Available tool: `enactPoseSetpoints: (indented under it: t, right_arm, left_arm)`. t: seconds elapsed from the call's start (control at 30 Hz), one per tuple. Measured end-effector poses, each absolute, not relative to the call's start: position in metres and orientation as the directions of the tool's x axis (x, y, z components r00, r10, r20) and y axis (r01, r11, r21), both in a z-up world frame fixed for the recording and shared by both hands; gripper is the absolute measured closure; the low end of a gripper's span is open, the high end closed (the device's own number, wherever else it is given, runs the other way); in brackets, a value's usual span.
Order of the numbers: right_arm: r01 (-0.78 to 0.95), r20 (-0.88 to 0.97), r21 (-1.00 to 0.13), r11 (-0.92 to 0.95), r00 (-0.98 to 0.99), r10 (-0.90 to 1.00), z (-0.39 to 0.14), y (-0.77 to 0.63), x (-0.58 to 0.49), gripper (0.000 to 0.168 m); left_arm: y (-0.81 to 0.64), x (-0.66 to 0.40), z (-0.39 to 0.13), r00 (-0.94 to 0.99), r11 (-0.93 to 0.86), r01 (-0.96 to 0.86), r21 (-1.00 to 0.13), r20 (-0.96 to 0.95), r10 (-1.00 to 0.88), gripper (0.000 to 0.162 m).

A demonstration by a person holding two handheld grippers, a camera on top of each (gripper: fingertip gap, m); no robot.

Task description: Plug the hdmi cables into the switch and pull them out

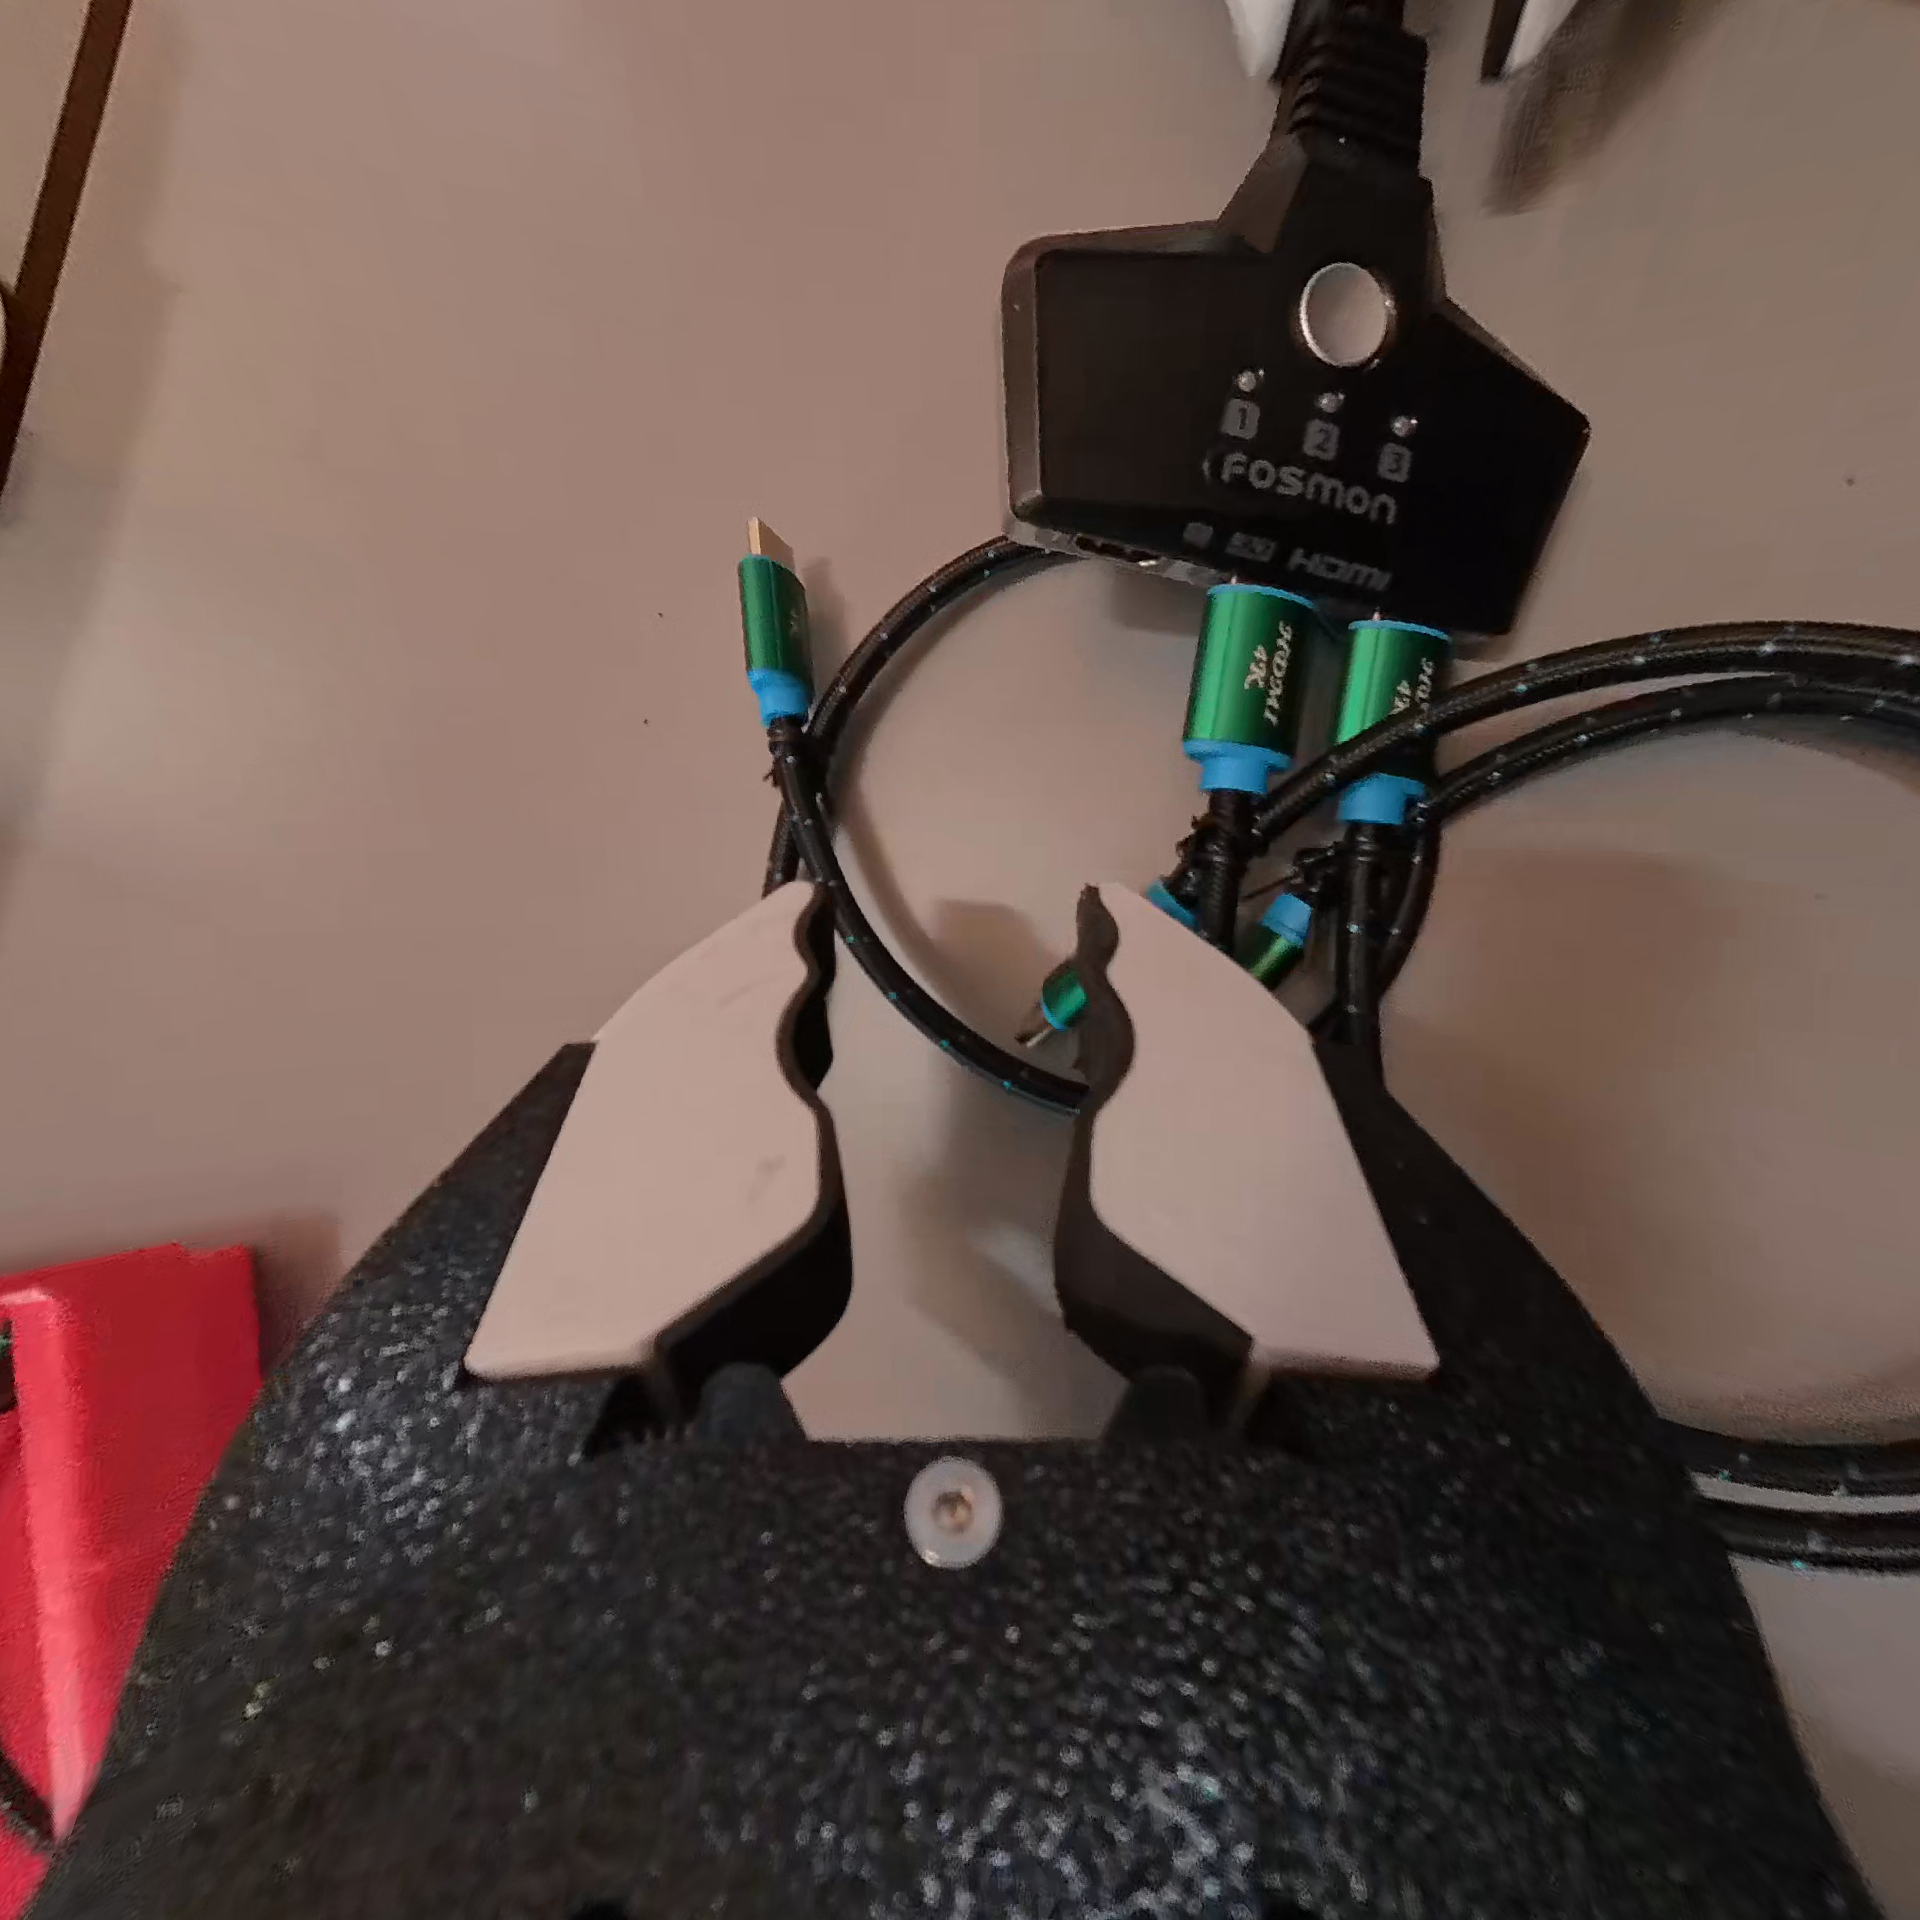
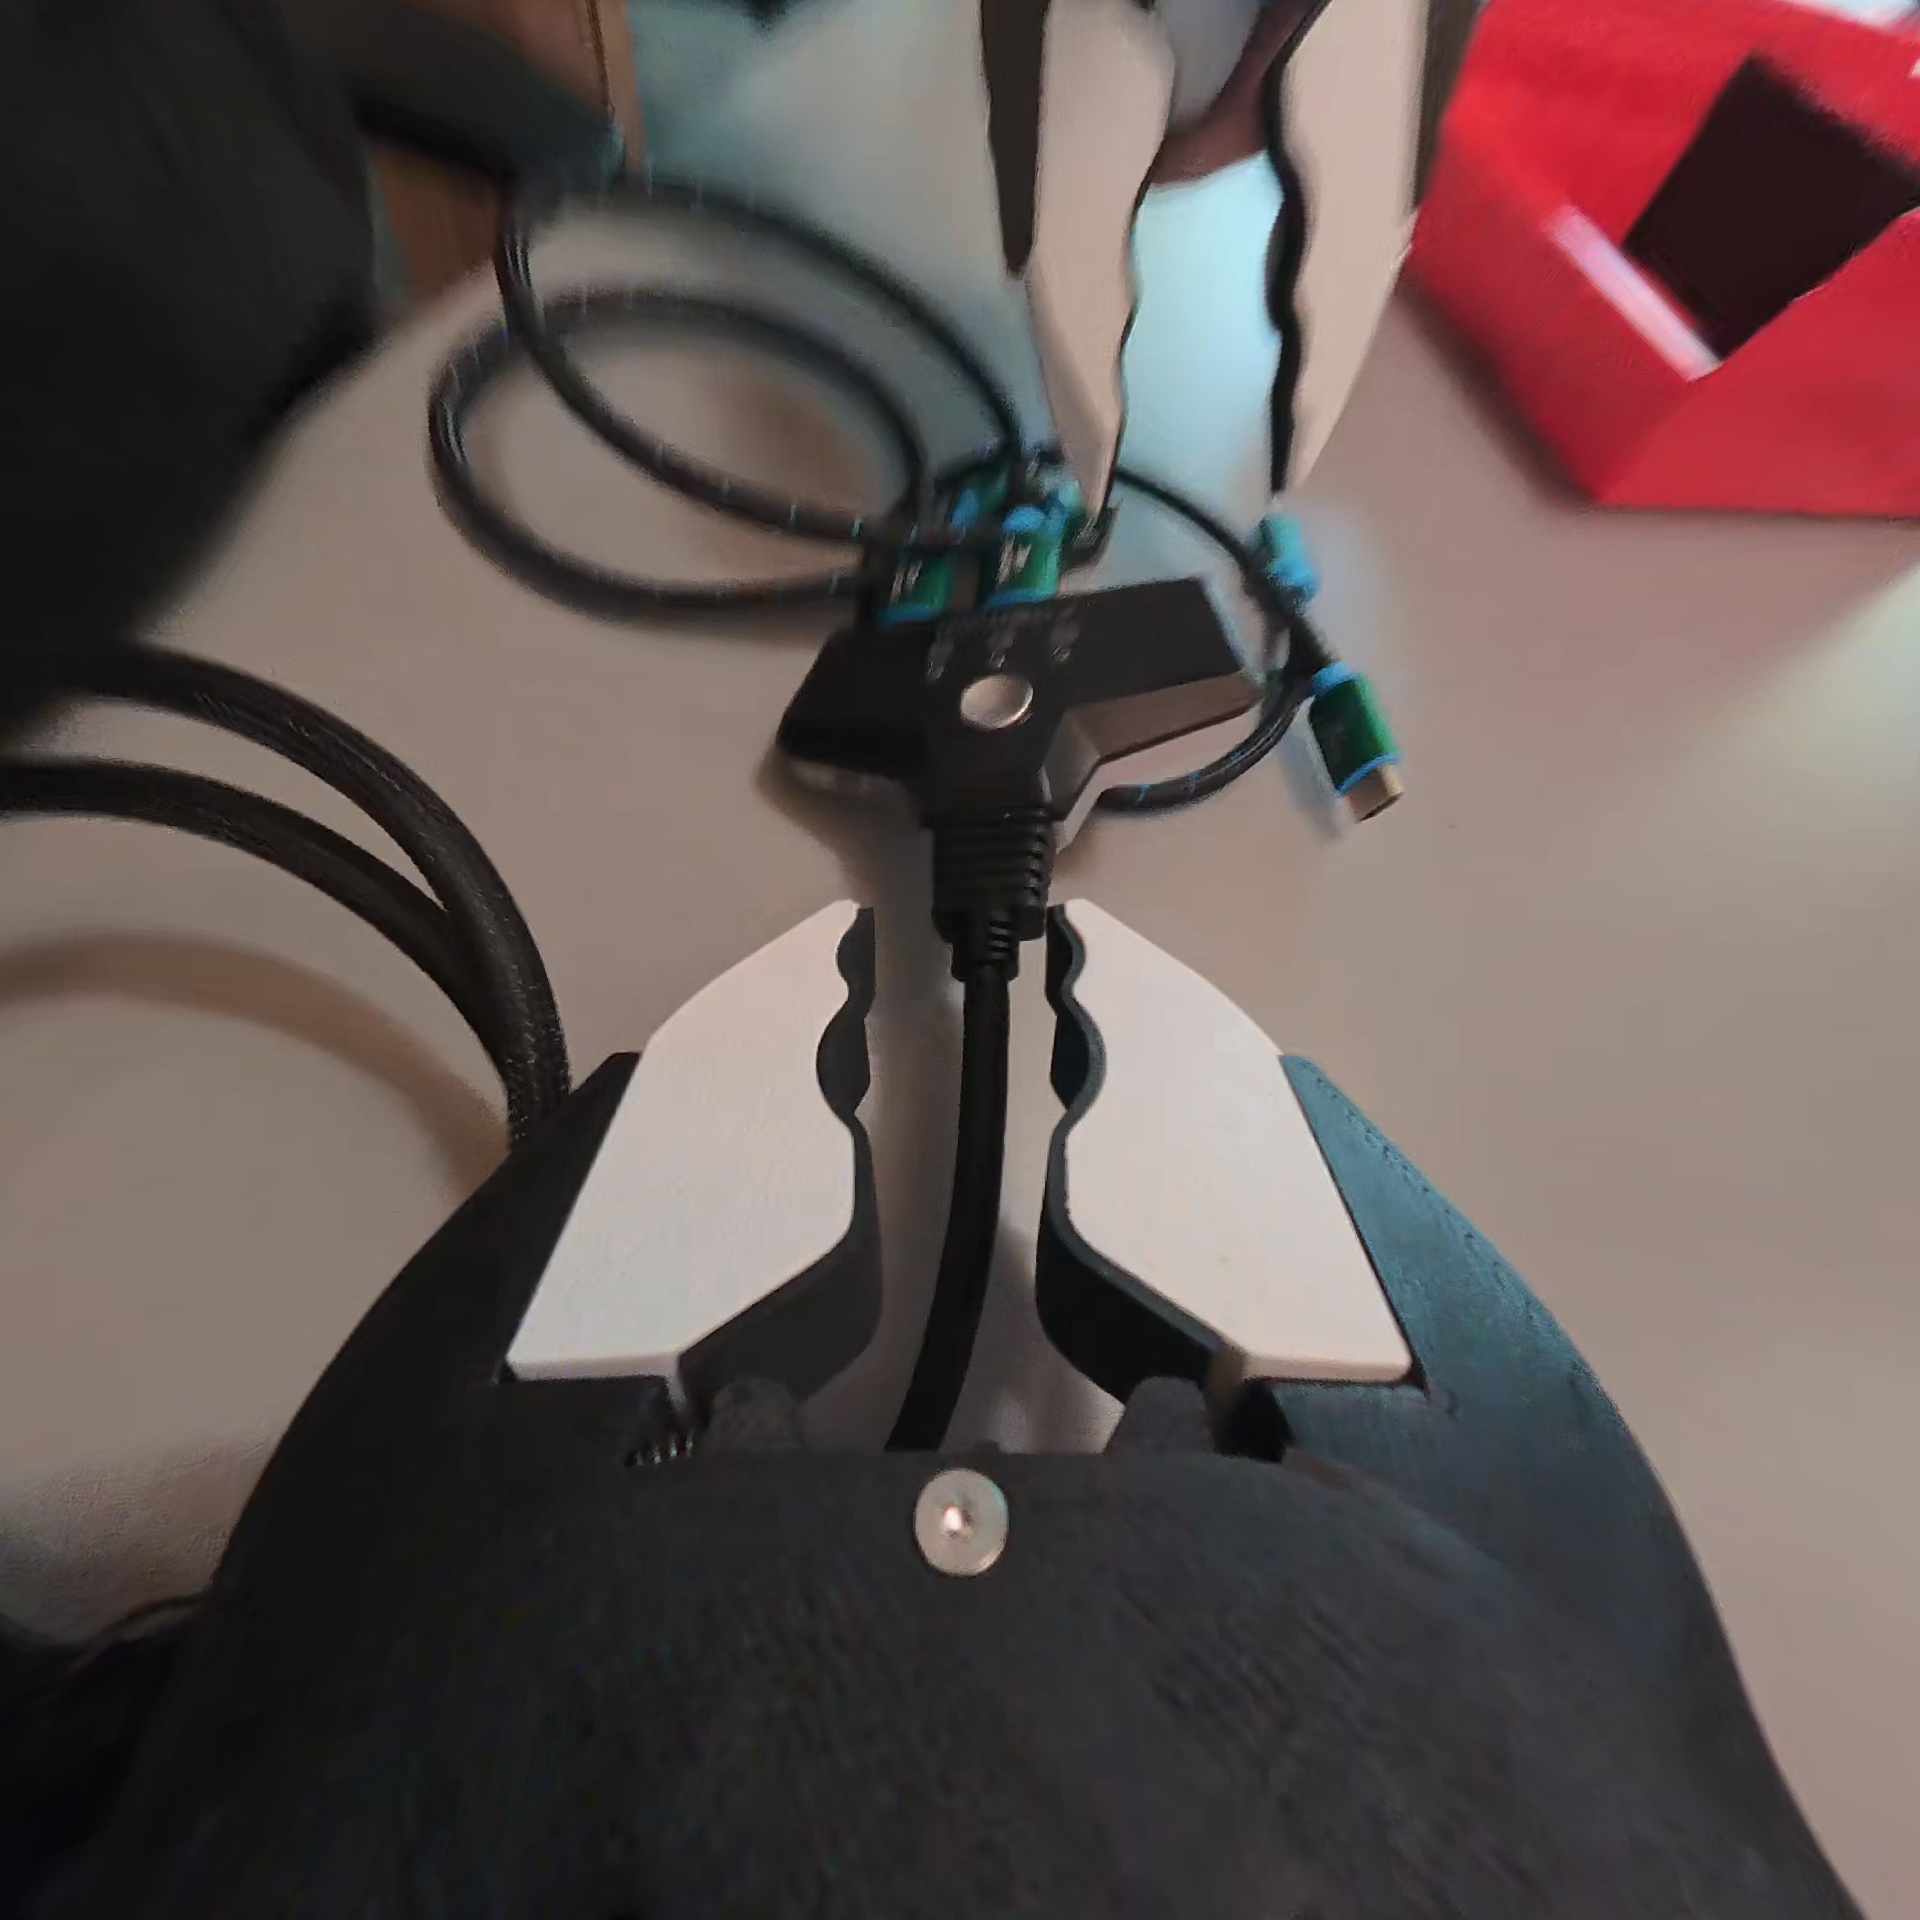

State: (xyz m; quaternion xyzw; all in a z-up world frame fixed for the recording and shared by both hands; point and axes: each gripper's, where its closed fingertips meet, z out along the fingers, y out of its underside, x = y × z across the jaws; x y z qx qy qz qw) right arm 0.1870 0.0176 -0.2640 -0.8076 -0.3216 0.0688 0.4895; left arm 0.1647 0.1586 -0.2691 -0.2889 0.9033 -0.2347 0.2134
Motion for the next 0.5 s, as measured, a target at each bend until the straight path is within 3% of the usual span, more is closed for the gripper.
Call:
enactPoseSetpoints:
  t: [0.27,0.5]
  right_arm:
    - [0.546,0.295,-0.777,-0.312,0.755,0.586,-0.274,0.026,0.192,0.147]
    - [0.431,0.152,-0.815,-0.388,0.805,0.574,-0.27,0.026,0.19,0.147]
  left_arm:
    - [0.162,0.158,-0.269,-0.711,0.677,-0.45,-0.582,-0.225,-0.666,0.117]
    - [0.166,0.156,-0.266,-0.702,0.669,-0.455,-0.588,-0.225,-0.675,0.121]
